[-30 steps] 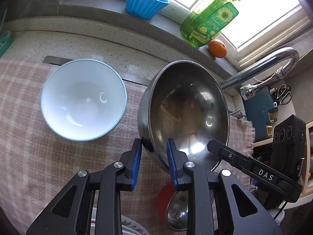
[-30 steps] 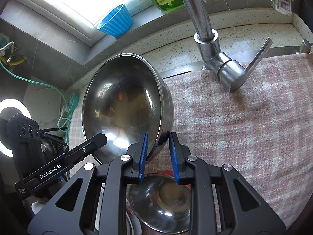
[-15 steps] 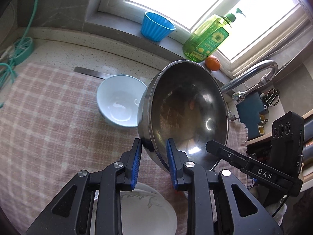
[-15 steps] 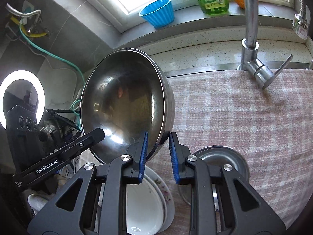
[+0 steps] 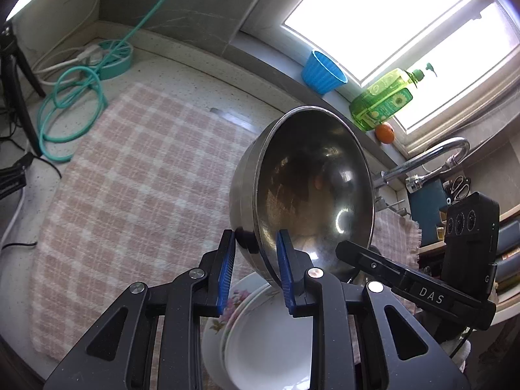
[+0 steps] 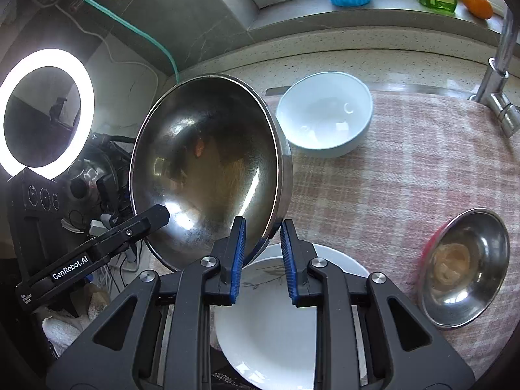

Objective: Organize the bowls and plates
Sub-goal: 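Lift the large steel bowl and carry it beside the plate stack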

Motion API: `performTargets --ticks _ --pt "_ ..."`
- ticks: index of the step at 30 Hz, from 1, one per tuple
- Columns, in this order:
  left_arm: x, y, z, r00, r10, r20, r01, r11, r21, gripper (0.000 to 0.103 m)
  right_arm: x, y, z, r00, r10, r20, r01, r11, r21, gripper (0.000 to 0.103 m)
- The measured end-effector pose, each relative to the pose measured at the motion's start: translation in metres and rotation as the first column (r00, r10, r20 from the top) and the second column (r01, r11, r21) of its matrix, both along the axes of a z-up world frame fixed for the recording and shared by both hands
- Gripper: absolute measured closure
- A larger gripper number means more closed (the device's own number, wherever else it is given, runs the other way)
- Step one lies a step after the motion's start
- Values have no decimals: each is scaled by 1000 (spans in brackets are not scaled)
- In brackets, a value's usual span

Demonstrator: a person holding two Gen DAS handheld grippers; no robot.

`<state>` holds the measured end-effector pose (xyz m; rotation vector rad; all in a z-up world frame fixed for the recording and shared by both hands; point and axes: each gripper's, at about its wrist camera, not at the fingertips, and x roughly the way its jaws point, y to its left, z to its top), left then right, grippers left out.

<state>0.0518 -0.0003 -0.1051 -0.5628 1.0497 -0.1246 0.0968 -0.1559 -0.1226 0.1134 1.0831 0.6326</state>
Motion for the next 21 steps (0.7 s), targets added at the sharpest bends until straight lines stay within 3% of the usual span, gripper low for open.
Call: performTargets --ticks 21 --pt "-67 90 -43 981 152 -119 -157 987 -35 79 -35 110 -63 979 162 -121 -172 981 -84 80"
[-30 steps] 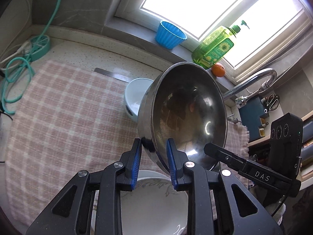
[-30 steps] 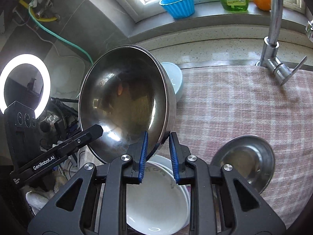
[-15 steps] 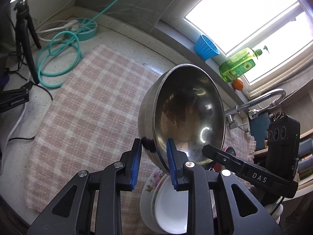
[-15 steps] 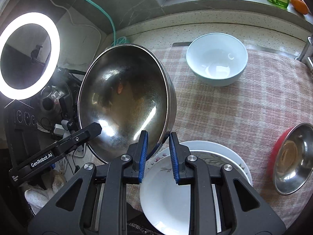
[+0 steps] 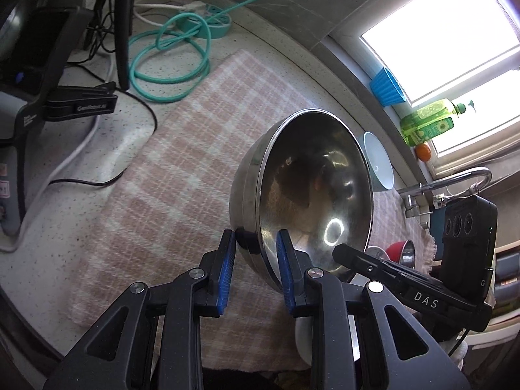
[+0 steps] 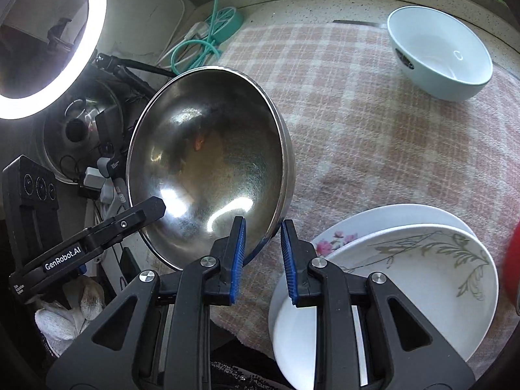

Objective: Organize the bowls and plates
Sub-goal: 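Lift the large steel bowl and carry it beside the plate stack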

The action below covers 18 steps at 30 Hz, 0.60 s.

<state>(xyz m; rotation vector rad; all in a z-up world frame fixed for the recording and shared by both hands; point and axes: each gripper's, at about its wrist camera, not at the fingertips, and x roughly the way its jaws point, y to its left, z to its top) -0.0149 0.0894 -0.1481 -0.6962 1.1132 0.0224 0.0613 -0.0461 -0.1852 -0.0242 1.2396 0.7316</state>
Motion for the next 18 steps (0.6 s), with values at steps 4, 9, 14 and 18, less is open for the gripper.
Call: performTargets --ticks 4,9,14,18 --pt "-9 10 -5 1000 20 -20 -20 1000 5 79 -4 9 -10 1000 18 -22 -18 1000 -5 80" --pt "-17 20 -9 999 39 -37 -39 999 4 79 -9 17 -20 997 35 -62 -35 999 -4 79" --pt "-24 28 -17 997 54 -60 -54 999 -2 79 -15 23 -24 996 58 -74 -58 998 -2 78" --pt "-27 32 -22 995 58 -79 -59 998 -2 79 -18 25 -24 995 66 -77 -67 998 -3 76"
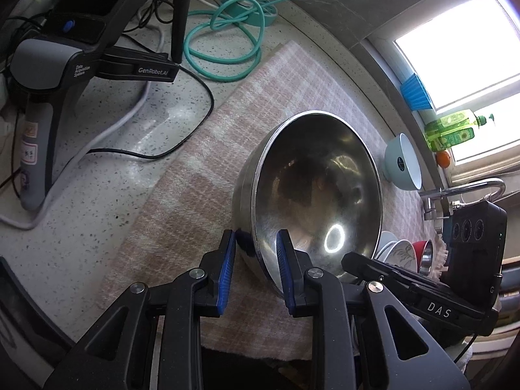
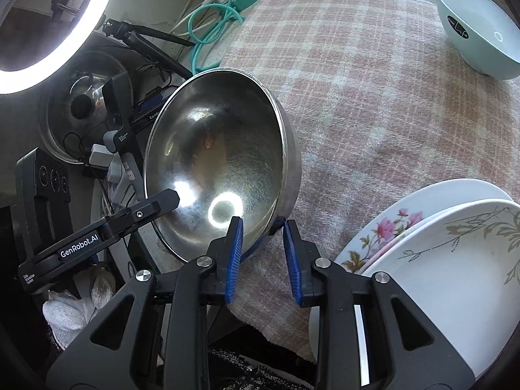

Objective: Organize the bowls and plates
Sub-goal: 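Lift the large steel bowl and carry it beside the plate stack, then lower the large steel bowl onto the cloth and open the right gripper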

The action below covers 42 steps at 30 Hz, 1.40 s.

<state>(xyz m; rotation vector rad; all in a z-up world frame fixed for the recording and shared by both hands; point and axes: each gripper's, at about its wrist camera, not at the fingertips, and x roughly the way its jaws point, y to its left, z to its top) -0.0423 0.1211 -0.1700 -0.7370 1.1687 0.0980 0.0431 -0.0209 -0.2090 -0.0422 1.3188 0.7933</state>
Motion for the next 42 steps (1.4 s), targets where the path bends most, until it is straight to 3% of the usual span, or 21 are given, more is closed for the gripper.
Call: performTargets --ticks 9,12,14,18,21,34,42 --pt "3 6 6 1000 13 21 -13 1000 12 79 -6 4 8 998 35 49 -34 999 -25 71" --pt "4 7 8 1000 10 23 -10 1000 14 79 -6 1 14 997 33 74 -31 999 -20 63" --pt "4 8 9 1000 9 27 -10 1000 21 78 -7 -3 19 995 26 96 -24 1000 -12 50" --pt "4 9 16 999 12 40 -14 999 41 74 -6 -11 30 992 16 123 -16 1000 5 47" --pt "3 11 24 998 14 61 -18 998 65 70 -7 -19 40 988 2 154 -6 1000 26 38" --pt "11 -8 63 985 -49 164 18 982 187 69 -2 -91 75 942 -202 267 163 973 162 28" --pt "24 -40 73 972 -133 196 92 974 208 64 2 -159 95 878 -359 316 295 927 233 12"
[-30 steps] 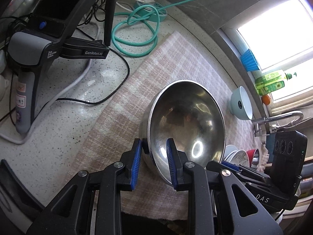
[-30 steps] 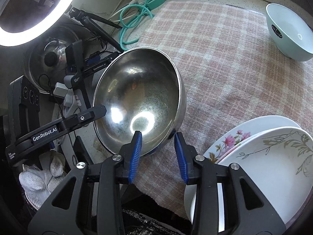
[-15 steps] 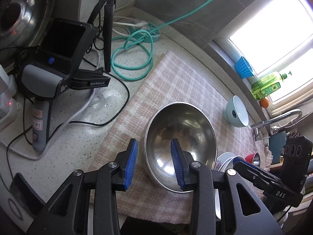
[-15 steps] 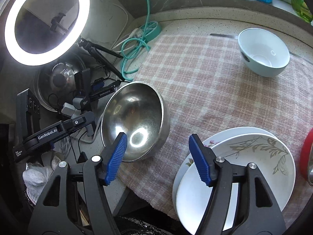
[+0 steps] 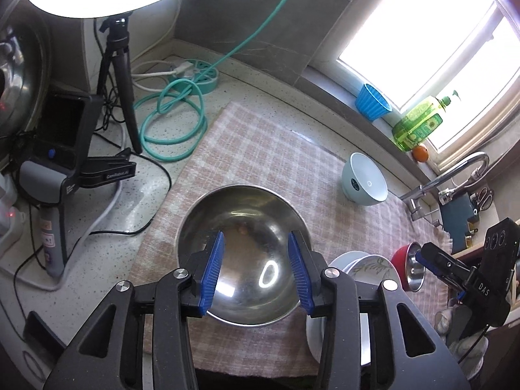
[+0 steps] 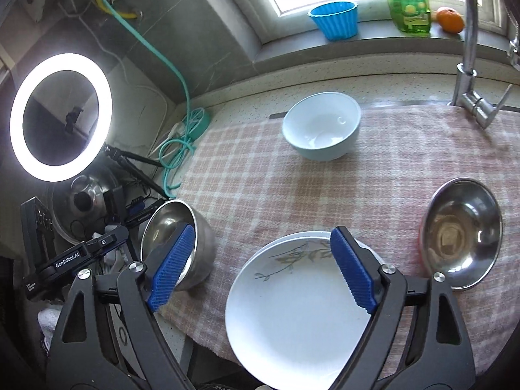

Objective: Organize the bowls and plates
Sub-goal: 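Lower the large steel bowl onto the cloth and open the right gripper, then move the right gripper to the red-bottomed steel bowl rim and close it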

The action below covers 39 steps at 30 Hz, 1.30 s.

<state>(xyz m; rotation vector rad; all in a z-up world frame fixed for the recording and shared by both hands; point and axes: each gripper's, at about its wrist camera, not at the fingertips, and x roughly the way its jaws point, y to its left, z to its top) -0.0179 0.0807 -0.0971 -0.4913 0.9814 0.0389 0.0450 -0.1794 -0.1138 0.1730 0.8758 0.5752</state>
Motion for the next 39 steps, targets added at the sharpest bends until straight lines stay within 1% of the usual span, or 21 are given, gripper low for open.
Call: performTargets --ticks 2,7,8,9,10,11,14,18,22,24,27,29,31,34,36,37,38,39 --pt "5 -10 1 1000 -23 4 23 1000 0 64 1 -18 4 999 -35 16 35 999 17 7" --pt "16 -39 4 995 -95 15 95 995 12 63 5 -64 13 992 -117 51 116 993 17 3" --pt "18 -45 4 994 -110 15 110 994 13 61 5 -72 14 990 -130 61 129 991 21 3" --pt "20 -51 4 992 -124 16 124 992 10 56 5 -81 16 987 -144 73 143 989 24 2" --pt "23 -58 3 990 -138 18 138 990 9 53 5 -89 17 984 -157 85 155 988 24 2" --pt "25 -64 3 988 -152 20 152 988 11 53 4 -97 18 981 -168 99 167 986 19 1" --pt "34 -84 4 981 -191 19 191 981 17 53 4 -120 20 967 -221 129 224 974 -15 1" --pt "44 -111 2 970 -243 19 242 970 15 53 7 -147 18 954 -274 124 283 957 -64 1" --pt "53 -141 -1 953 -301 17 301 953 10 53 9 -170 12 940 -315 131 332 933 -136 2" --pt "57 -156 -2 944 -330 17 330 944 11 53 9 -181 10 935 -328 133 346 925 -157 2" --pt "63 -177 -3 930 -367 22 367 930 20 53 10 -195 7 933 -339 120 355 920 -167 6" --pt "67 -190 -4 921 -388 24 388 922 21 53 12 -201 5 932 -346 112 361 917 -172 10" --pt "71 -201 -6 913 -407 20 407 914 13 53 14 -207 3 931 -351 98 363 916 -167 11" --pt "77 -215 -12 905 -425 10 425 905 -12 53 17 -214 -2 937 -343 70 349 923 -160 19" --pt "80 -225 -16 900 -436 0 436 900 -21 55 20 -216 -5 944 -329 41 331 932 -151 26" --pt "81 -229 -18 897 -442 -5 442 897 -29 55 21 -217 -8 947 -320 25 320 936 -147 31" --pt "83 -233 -20 894 -448 -11 447 894 -38 55 23 -217 -11 951 -310 10 308 940 -144 33" --pt "84 -237 -23 892 -452 -16 451 891 -47 55 24 -216 -14 953 -302 -3 299 944 -140 33"
